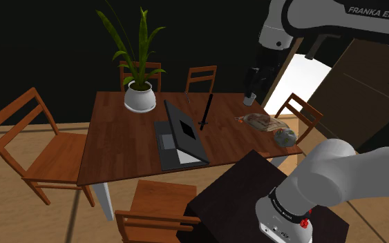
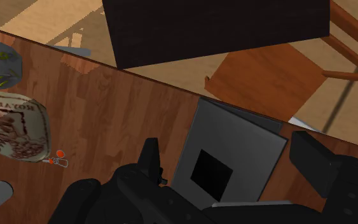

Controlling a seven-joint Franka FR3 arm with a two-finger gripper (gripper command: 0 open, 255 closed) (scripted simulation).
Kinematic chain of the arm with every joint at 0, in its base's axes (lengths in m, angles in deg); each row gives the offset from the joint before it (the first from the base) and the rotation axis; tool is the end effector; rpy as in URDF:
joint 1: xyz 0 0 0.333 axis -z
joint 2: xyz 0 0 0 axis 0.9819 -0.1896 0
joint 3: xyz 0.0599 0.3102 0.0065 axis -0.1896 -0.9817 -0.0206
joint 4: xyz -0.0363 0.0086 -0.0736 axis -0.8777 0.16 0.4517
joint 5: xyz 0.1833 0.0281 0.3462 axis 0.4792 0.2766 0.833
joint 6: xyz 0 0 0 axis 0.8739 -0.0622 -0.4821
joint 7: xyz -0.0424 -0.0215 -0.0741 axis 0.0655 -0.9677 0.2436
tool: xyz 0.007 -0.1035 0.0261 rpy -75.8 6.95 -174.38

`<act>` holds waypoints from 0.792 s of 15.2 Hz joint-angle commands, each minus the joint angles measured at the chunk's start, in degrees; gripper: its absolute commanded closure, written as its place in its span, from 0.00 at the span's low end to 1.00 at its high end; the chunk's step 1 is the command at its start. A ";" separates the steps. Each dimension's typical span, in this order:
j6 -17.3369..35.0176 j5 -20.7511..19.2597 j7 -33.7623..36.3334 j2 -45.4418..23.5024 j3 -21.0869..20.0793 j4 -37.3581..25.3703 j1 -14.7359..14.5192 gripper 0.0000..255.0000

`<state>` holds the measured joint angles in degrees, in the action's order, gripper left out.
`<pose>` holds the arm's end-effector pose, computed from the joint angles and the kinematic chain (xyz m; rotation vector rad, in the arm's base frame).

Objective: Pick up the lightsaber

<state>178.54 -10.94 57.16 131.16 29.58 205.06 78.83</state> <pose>0.3166 -0.0263 0.5569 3.0775 -0.1503 -0.1217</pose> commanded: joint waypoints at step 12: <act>21.10 -2.41 -7.03 -17.46 7.49 -0.66 1.52 0.00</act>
<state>197.84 -13.24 50.85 114.91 36.41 204.32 80.19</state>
